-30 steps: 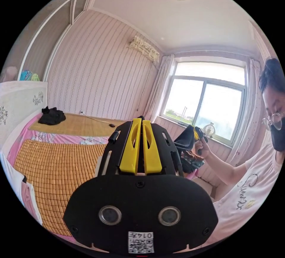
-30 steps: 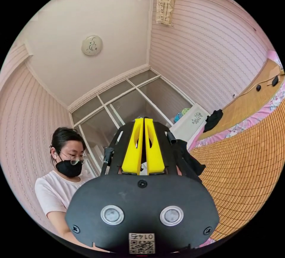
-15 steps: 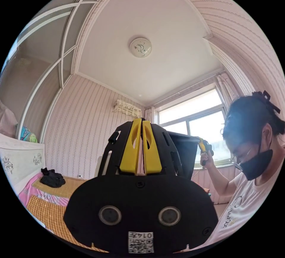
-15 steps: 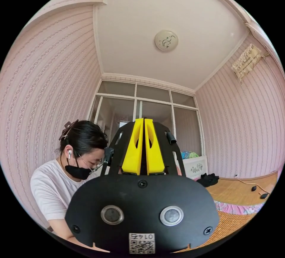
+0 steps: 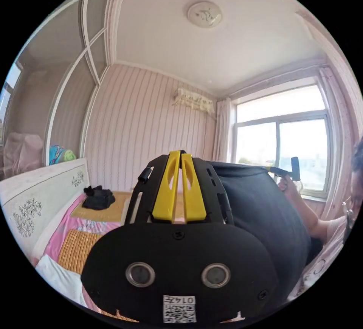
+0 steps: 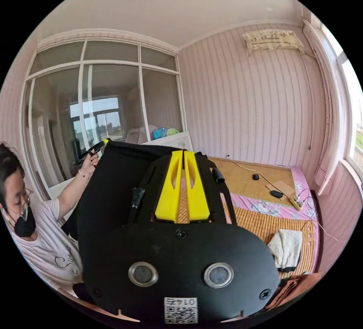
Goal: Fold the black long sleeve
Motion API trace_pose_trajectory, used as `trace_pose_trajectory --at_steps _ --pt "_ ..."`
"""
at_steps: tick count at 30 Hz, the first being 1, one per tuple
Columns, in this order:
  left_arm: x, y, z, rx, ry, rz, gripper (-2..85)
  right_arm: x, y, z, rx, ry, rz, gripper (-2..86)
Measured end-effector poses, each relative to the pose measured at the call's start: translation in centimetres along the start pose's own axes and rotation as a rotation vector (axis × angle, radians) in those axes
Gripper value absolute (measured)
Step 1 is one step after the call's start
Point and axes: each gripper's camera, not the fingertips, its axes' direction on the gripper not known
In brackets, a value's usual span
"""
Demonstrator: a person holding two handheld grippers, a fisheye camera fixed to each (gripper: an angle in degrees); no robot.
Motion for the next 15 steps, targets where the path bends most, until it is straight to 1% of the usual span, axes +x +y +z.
trace_pose_trajectory --at_steps 2,4,6,7,9,12,15 --pt "-1.1 1.6 4.4 -0.123 -0.05 -0.04 -1.0 2.1 0.1 3.5 -0.072 0.04 0.07 -0.1" --pt "-1.6 1.5 7.2 -0.167 -0.047 -0.059 -1.0 2.8 -1.4 4.7 -0.034 0.01 0.104 -0.1" --pt "-0.7 -1.4 8.7 -0.128 -0.13 0.025 -1.0 2.1 -5.2 4.2 0.088 -0.011 0.055 -0.2" --pt "-0.4 -2.3 8.7 -0.101 -0.141 0.041 -1.0 1.6 -6.1 3.9 0.118 -0.011 0.026 -0.2" --pt "0.6 -5.3 8.3 0.012 -0.144 0.085 -1.0 -0.2 -8.9 3.4 0.184 0.02 -0.085 -0.1" --pt "1.0 -6.1 8.7 0.054 -0.15 0.139 -1.0 -0.7 -8.9 4.7 0.203 0.019 -0.161 -0.1" --pt "-1.1 -2.8 10.6 0.004 -0.116 0.109 -1.0 1.0 -5.1 7.7 0.133 -0.017 -0.148 0.0"
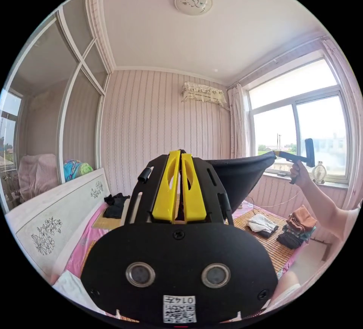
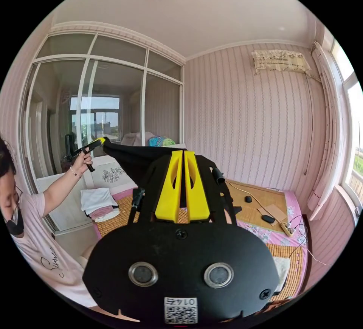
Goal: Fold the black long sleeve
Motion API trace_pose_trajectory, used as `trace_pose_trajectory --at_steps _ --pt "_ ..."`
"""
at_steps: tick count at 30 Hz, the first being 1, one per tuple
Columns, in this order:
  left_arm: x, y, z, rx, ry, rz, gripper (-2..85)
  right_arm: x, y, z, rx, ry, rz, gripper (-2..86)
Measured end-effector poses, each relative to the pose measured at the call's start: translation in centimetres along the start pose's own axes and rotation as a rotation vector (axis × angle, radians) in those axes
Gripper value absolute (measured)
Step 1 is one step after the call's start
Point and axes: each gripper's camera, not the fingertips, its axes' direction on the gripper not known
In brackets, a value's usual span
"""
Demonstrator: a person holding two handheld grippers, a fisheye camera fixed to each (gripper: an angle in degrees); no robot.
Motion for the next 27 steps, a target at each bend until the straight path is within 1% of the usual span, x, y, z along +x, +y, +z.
trace_pose_trajectory --at_steps 1,4,6,7,9,10,12,15,18,21,27 --pt "-0.4 1.2 0.6 -0.024 0.003 -0.012 -1.0 0.4 1.3 0.6 -0.024 -0.009 0.013 0.0" --pt "-2.4 9.1 3.9 -0.185 0.049 -0.079 -1.0 2.2 9.6 4.6 -0.204 0.024 0.086 0.0" --pt "-2.7 17.4 6.5 -0.37 0.058 -0.099 -1.0 3.7 17.9 8.4 -0.383 0.032 0.186 -0.1" --pt "-2.7 19.6 7.1 -0.42 0.056 -0.1 -1.0 4.1 20.0 9.4 -0.438 0.029 0.218 -0.1" --pt "-2.6 28.8 9.3 -0.61 0.053 -0.151 -1.0 5.8 28.7 13.1 -0.6 -0.004 0.406 -0.2" --pt "-2.7 31.0 9.8 -0.655 0.055 -0.181 -1.0 6.2 30.7 13.8 -0.636 -0.014 0.456 -0.2" --pt "-3.0 39.3 11.5 -0.827 0.045 -0.288 -1.0 7.3 37.6 16.4 -0.778 -0.015 0.625 -0.3" --pt "-3.7 46.9 12.7 -1.005 0.038 -0.431 -1.0 8.0 43.3 18.1 -0.922 -0.008 0.755 -0.3" --pt "-4.2 51.0 13.2 -1.122 0.043 -0.498 -1.0 8.8 45.8 18.3 -0.974 -0.013 0.816 -0.3" --pt "-4.2 52.4 14.0 -1.189 0.045 -0.45 -1.0 9.7 46.5 18.1 -0.997 -0.019 0.826 -0.3" --pt "-4.4 52.6 15.4 -1.262 0.106 -0.38 -1.0 10.5 46.7 18.0 -1.025 -0.062 0.8 -0.3"
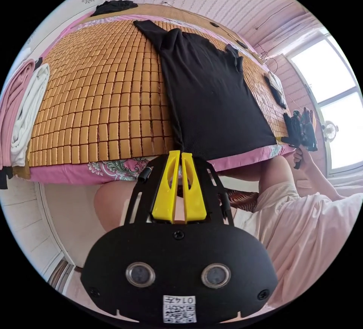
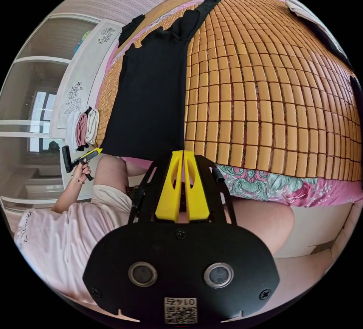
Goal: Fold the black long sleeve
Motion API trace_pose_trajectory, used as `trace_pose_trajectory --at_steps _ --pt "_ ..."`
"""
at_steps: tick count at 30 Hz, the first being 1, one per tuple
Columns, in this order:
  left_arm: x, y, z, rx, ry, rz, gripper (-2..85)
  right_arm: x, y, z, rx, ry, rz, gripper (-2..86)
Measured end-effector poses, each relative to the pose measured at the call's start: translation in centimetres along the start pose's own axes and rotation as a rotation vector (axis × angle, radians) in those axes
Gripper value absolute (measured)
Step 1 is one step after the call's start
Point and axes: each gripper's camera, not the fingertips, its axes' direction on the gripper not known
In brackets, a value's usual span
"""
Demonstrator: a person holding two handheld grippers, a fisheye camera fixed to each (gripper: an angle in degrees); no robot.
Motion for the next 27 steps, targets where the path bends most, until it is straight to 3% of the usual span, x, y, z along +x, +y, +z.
trace_pose_trajectory --at_steps 7,13,19,27 --pt "-1.1 -0.4 1.5 -0.068 0.007 -0.001 -0.9 0.4 -0.2 0.9 -0.071 0.04 -0.021 -0.2" --pt "-3.1 -0.9 1.5 -0.02 0.089 -0.061 -0.9 1.8 -0.4 0.3 -0.02 0.051 0.053 0.7" --pt "-4.4 -1.7 0.4 0.011 0.02 -0.067 -1.0 3.2 -1.1 -1.3 0.043 0.044 0.093 4.6" --pt "-4.5 -6.6 0.6 0.106 0.087 -0.044 -1.0 3.1 -9.9 -5.5 0.161 0.146 0.04 7.7"
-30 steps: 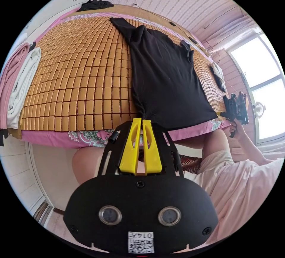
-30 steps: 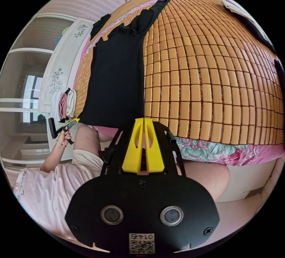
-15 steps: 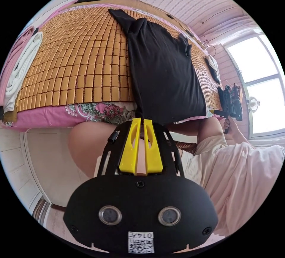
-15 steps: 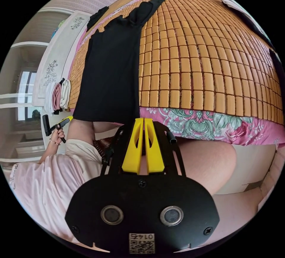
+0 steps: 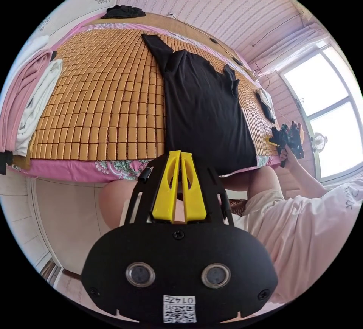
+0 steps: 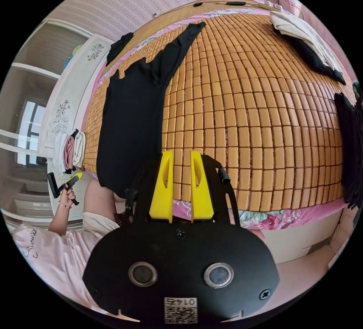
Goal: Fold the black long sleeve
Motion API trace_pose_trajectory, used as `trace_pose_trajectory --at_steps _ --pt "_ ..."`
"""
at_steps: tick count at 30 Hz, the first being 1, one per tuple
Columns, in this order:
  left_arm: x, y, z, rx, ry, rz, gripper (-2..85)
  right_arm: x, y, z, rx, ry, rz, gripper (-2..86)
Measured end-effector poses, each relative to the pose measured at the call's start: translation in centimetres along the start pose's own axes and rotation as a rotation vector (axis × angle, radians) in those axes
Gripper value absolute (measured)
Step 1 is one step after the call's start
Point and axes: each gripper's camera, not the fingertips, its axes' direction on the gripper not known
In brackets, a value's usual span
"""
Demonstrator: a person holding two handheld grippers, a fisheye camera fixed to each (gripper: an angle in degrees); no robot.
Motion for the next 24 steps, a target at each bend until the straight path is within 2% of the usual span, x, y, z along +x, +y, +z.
trace_pose_trajectory --at_steps 8,11,13,14,15,19,24 --pt "2.8 -8.8 6.2 -0.008 0.08 0.171 -1.0 -2.3 -19.0 2.4 0.117 0.149 -0.056 9.6" --pt "3.8 -12.7 9.3 -0.045 0.111 0.226 -1.0 -2.6 -25.1 4.1 0.179 0.212 -0.012 10.6" --pt "4.4 -14.9 10.9 -0.063 0.152 0.245 -1.0 -2.4 -27.7 5.2 0.176 0.229 0.02 9.9" --pt "4.8 -16.3 11.6 -0.07 0.174 0.26 -1.0 -2.2 -29.0 6.2 0.134 0.242 0.04 6.7" --pt "5.3 -17.5 12.2 -0.078 0.187 0.276 -1.0 -1.9 -29.7 7.2 0.08 0.255 0.044 1.2" --pt "6.5 -20.4 13.4 -0.112 0.187 0.318 -1.0 -1.7 -28.5 6.6 0.096 0.273 0.054 -0.5" --pt "8.2 -23.4 13.2 -0.185 0.21 0.309 -1.0 0.9 -19.2 0.5 0.131 0.42 0.191 -0.5"
